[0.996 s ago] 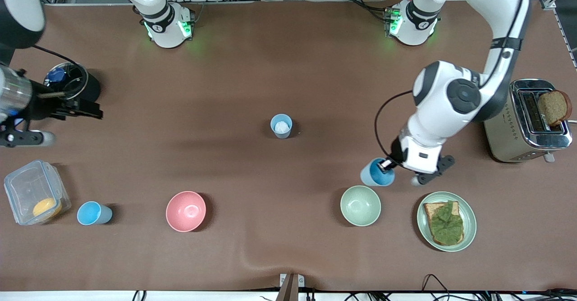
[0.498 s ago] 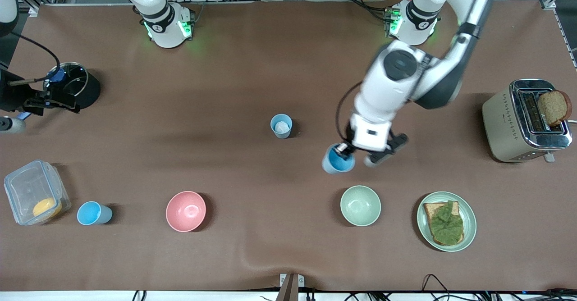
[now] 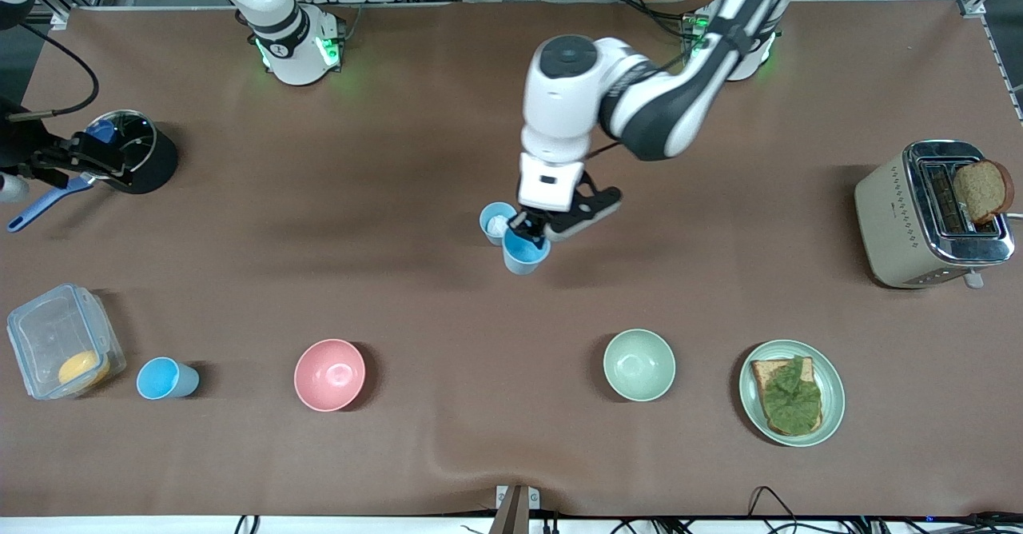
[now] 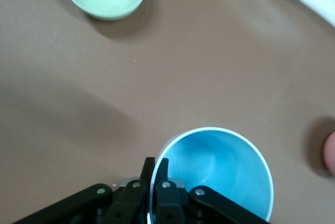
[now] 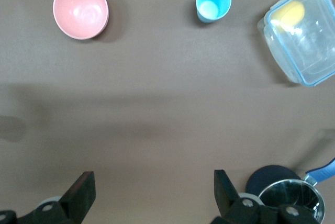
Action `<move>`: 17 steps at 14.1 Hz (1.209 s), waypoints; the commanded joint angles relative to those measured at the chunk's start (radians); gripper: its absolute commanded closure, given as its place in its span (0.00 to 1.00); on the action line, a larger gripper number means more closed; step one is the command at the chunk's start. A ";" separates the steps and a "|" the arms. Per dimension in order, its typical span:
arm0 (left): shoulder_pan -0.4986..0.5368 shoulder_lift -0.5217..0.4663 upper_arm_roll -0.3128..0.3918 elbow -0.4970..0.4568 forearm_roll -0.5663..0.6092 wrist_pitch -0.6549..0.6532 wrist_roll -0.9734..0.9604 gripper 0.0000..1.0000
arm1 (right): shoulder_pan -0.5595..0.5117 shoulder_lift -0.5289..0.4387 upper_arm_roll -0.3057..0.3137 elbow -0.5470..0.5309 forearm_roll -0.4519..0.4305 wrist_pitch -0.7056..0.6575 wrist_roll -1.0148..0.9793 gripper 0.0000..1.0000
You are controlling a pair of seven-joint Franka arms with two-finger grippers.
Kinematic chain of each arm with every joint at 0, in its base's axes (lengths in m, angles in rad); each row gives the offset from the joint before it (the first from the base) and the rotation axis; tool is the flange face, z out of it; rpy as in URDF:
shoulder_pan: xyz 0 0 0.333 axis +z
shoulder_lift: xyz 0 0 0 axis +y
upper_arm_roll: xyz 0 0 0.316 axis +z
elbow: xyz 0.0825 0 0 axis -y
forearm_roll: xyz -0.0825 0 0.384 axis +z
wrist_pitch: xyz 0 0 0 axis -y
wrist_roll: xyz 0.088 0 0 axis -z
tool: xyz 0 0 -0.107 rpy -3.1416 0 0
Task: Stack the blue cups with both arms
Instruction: 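Lower the held blue cup into the standing cup with the left gripper, then open the left gripper to release the stacked cup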
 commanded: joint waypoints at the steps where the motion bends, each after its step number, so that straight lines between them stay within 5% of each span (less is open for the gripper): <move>1: -0.054 0.066 0.009 0.043 0.128 -0.014 -0.125 1.00 | 0.009 -0.016 -0.010 0.002 0.000 0.008 -0.012 0.00; 17: -0.115 0.093 0.001 0.035 0.018 -0.078 -0.141 1.00 | -0.024 -0.010 0.057 0.051 -0.020 -0.081 -0.004 0.00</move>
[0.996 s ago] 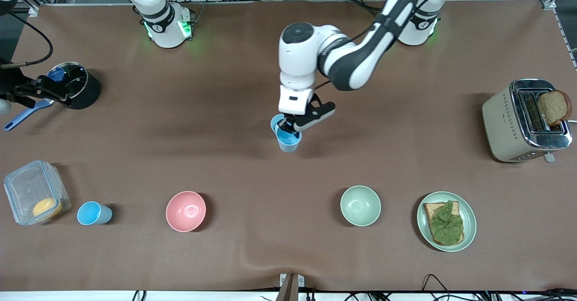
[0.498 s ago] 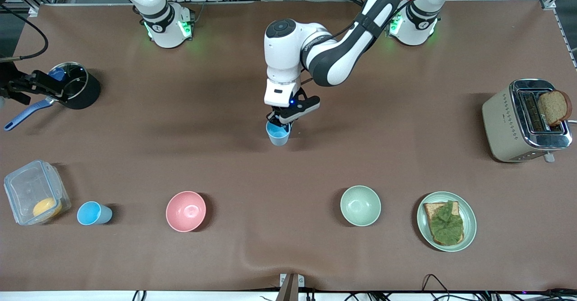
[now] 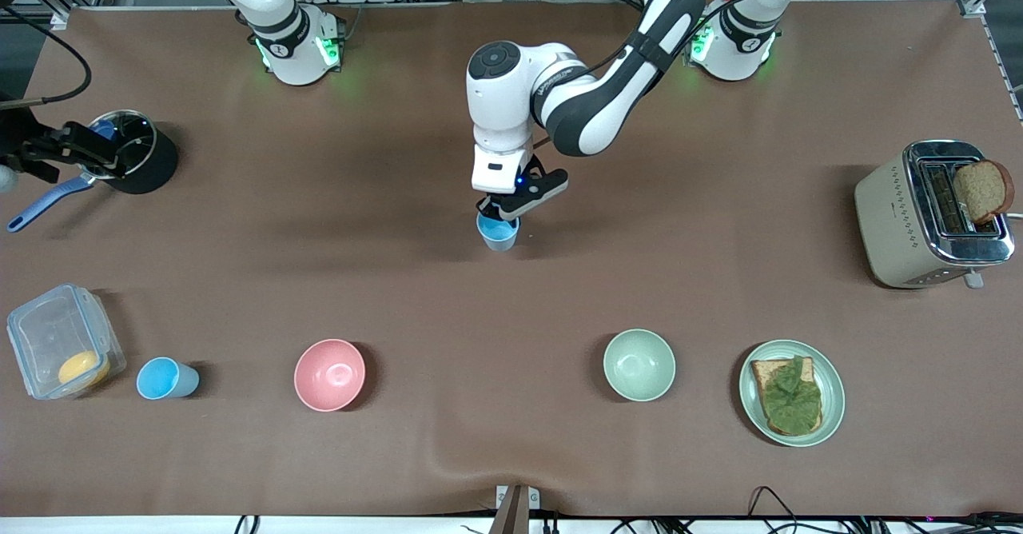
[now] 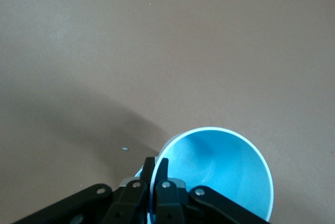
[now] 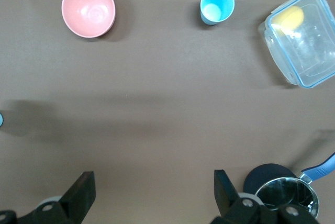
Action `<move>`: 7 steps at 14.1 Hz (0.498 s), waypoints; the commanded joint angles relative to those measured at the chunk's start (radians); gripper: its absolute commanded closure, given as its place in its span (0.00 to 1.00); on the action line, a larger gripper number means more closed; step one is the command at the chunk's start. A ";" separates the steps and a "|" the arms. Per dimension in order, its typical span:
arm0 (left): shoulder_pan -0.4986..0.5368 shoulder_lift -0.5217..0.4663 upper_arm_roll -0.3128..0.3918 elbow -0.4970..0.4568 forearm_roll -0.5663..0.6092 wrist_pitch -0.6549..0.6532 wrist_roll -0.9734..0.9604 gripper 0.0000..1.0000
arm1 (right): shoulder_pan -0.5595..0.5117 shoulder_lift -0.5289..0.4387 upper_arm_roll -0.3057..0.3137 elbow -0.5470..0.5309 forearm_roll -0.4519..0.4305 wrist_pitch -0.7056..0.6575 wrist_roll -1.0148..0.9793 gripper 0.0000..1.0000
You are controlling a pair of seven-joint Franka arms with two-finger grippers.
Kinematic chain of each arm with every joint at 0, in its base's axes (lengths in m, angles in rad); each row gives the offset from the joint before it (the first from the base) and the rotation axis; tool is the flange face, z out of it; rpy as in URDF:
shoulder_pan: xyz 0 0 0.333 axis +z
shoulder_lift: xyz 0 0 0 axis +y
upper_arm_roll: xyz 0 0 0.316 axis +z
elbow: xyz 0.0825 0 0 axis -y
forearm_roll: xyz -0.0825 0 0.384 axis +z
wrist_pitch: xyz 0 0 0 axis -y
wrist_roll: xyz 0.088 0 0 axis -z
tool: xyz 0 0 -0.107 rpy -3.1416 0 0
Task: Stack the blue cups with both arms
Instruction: 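Open the left gripper to release the stacked cup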
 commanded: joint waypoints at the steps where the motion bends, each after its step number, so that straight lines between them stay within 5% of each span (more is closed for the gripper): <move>1: -0.007 0.001 -0.001 0.014 -0.043 -0.019 -0.007 1.00 | -0.022 -0.009 0.029 0.006 -0.013 -0.019 -0.001 0.00; 7: -0.007 0.004 -0.003 0.011 -0.091 -0.044 -0.003 1.00 | -0.011 -0.008 0.028 0.006 -0.013 -0.021 0.000 0.00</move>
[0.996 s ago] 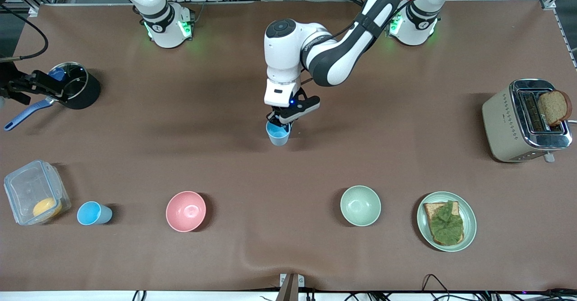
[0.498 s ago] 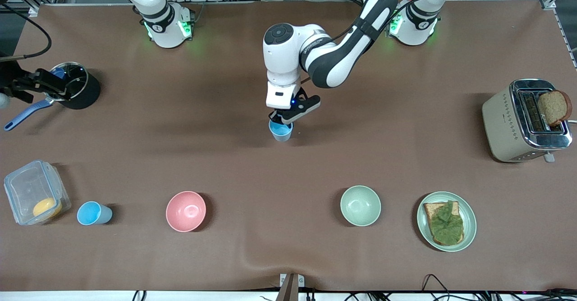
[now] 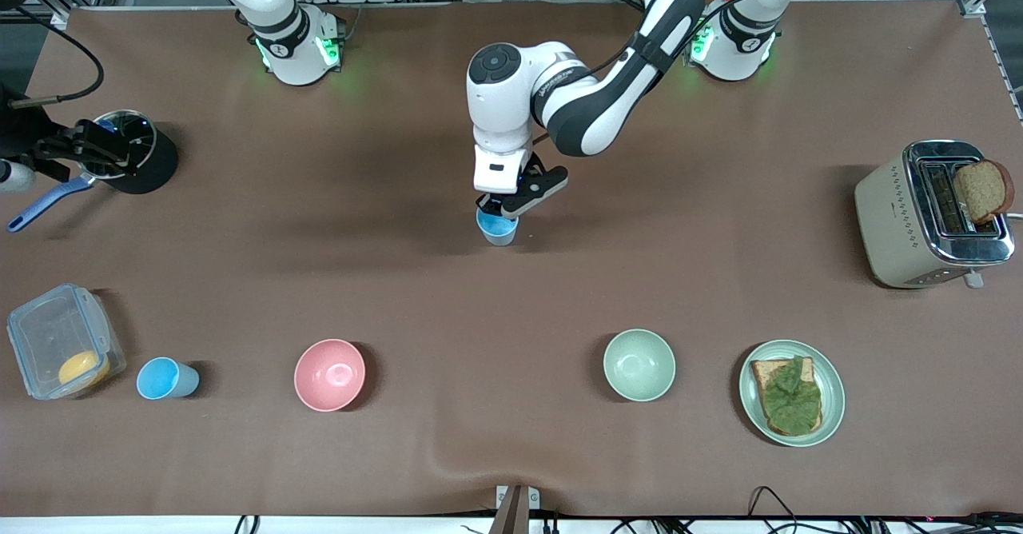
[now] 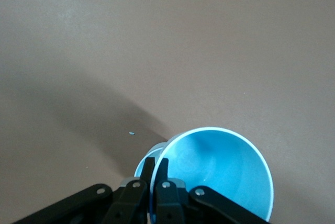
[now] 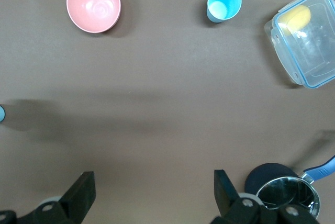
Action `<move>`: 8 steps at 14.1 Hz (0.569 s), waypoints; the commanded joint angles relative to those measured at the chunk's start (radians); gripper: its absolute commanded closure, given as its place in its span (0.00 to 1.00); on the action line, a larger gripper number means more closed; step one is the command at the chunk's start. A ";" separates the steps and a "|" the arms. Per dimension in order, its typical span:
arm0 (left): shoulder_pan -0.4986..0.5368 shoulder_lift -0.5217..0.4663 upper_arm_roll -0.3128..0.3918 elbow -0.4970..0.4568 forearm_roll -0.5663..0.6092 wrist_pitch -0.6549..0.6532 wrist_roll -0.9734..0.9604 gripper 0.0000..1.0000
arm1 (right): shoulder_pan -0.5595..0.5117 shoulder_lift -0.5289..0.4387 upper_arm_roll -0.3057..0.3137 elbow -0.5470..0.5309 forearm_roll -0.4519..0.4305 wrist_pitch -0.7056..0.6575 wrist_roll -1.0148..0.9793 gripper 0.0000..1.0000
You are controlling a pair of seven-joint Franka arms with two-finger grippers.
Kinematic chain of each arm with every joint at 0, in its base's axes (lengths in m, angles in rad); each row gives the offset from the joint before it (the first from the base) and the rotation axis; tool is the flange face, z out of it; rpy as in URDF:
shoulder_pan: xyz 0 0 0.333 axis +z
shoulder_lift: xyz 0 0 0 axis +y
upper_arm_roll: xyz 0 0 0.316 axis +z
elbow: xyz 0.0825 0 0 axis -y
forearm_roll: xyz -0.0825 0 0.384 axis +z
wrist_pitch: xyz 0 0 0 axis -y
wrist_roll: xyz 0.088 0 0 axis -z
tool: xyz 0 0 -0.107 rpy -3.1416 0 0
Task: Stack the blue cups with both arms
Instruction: 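Open the left gripper to release the stacked cup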
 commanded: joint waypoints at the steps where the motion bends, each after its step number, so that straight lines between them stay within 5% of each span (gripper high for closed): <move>1: -0.005 0.003 -0.001 0.011 -0.037 -0.026 -0.003 1.00 | -0.009 -0.008 0.015 0.005 -0.012 -0.013 0.000 0.00; 8: -0.015 0.022 -0.005 0.013 -0.077 -0.046 -0.005 1.00 | -0.005 -0.008 0.015 0.018 -0.012 -0.036 -0.008 0.00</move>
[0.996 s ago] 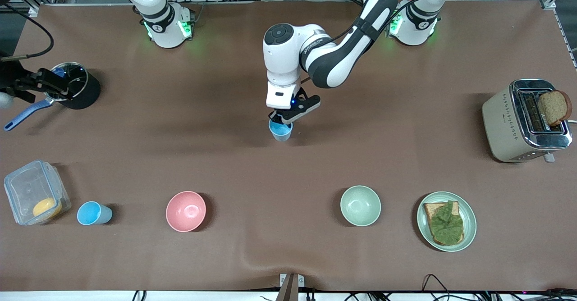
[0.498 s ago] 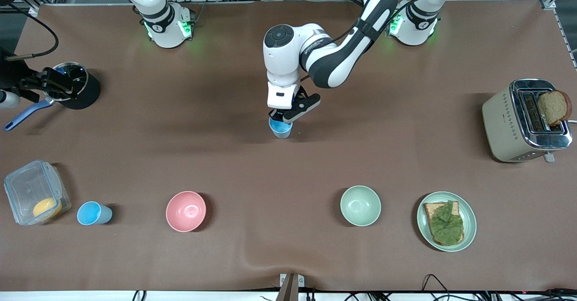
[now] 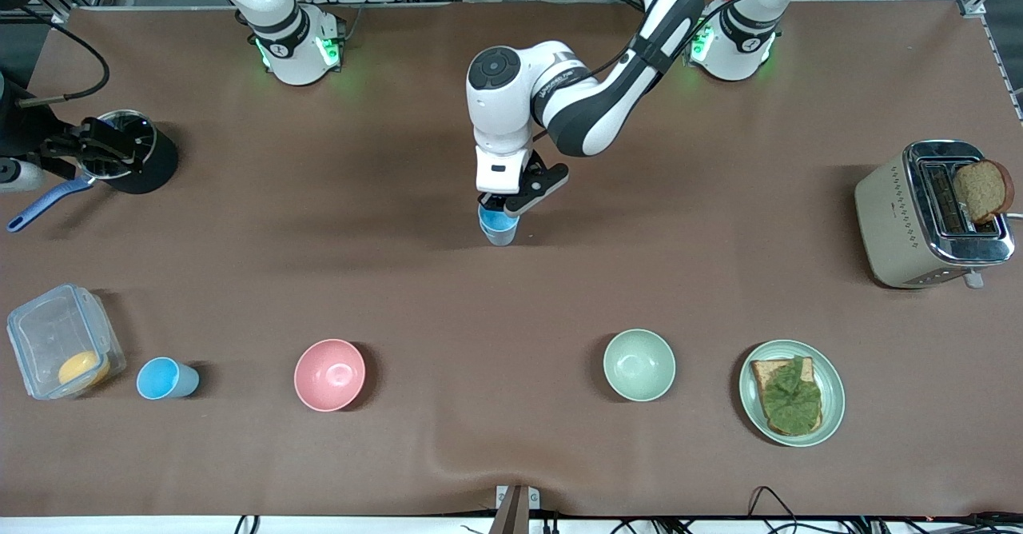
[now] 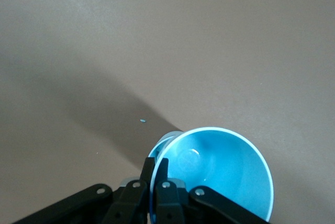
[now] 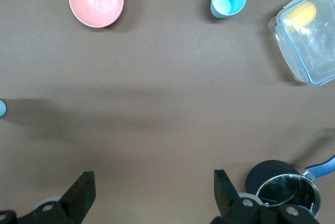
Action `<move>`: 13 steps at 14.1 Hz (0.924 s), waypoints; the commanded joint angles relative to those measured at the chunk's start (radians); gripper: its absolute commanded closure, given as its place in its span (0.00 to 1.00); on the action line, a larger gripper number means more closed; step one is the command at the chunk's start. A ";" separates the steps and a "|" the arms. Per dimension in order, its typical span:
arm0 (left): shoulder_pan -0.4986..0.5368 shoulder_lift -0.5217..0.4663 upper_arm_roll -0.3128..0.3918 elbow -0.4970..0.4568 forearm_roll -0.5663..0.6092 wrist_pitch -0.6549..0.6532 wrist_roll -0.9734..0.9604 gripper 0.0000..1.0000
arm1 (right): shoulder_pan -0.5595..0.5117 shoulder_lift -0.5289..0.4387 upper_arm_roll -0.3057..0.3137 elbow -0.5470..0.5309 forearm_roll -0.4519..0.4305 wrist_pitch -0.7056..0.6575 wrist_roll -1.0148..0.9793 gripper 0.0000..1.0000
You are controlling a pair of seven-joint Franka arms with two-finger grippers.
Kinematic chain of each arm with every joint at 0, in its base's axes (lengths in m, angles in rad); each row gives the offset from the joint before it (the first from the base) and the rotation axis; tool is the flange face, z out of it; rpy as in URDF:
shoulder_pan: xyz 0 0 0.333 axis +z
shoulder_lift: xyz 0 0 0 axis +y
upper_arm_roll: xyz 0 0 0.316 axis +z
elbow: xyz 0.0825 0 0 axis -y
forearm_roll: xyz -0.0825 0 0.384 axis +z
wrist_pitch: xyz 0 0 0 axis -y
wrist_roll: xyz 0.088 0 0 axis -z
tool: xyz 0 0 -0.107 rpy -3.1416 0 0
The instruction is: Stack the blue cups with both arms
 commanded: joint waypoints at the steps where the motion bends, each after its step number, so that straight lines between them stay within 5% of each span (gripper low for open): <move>1: -0.014 0.020 -0.003 0.015 -0.020 -0.013 -0.005 1.00 | -0.006 -0.008 0.005 0.013 -0.012 -0.020 -0.009 0.00; 6: -0.017 0.029 -0.003 0.015 -0.020 -0.013 -0.006 0.95 | -0.005 -0.008 0.005 0.013 -0.012 -0.021 -0.009 0.00; 7: -0.017 0.029 -0.003 0.016 -0.020 -0.013 -0.010 0.19 | -0.005 -0.008 0.005 0.014 -0.012 -0.020 -0.009 0.00; 8: -0.019 0.031 -0.003 0.019 -0.017 -0.013 -0.016 0.00 | 0.000 -0.009 0.007 0.014 -0.012 -0.020 -0.009 0.00; 13: -0.026 0.006 -0.001 0.026 -0.014 -0.015 -0.014 0.00 | 0.007 -0.009 0.005 0.014 -0.015 -0.020 -0.006 0.00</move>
